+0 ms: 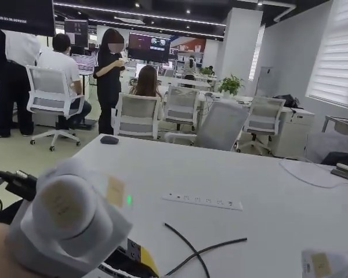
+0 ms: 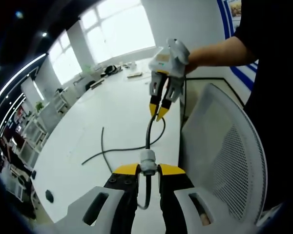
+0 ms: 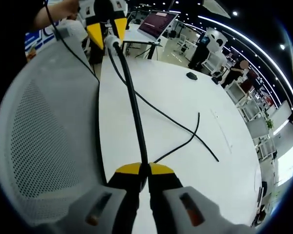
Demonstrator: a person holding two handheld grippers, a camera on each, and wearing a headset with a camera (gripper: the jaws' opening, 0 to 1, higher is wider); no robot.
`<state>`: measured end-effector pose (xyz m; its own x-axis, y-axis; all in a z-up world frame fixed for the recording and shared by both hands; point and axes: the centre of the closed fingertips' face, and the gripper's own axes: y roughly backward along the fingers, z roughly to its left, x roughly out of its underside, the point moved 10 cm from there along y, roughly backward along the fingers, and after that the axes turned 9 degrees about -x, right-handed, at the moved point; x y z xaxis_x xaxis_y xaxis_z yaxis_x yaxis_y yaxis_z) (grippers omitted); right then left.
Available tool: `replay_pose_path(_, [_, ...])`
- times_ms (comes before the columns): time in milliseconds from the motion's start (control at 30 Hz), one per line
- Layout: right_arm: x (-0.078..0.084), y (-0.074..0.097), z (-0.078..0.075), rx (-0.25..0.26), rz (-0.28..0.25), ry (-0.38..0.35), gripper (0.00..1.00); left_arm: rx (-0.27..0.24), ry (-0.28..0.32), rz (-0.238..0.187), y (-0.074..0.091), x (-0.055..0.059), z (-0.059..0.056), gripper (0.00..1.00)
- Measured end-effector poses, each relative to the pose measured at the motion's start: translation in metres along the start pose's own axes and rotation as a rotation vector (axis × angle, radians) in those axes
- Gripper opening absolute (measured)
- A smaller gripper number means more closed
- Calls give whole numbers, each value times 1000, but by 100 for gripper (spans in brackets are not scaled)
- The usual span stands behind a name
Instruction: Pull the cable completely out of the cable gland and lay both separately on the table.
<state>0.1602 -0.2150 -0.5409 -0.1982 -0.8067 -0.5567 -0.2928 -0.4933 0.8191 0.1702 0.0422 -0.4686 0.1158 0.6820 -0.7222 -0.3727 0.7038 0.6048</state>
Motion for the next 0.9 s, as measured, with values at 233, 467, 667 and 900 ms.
replay_pose_path(233, [-18, 2, 9, 2, -11, -1, 15, -18, 10, -18, -4, -8, 1, 16])
replay_pose_path(467, [-77, 15, 23, 7, -170, 97, 16, -19, -12, -6, -8, -9, -3, 16])
replay_pose_path(667, [-105, 21, 34, -3, -208, 166, 16, -19, -19, -6, -8, -10, -4, 16])
replay_pose_path(900, [-121, 14, 42, 4, -179, 259, 13, -11, -47, -4, -10, -15, -7, 16])
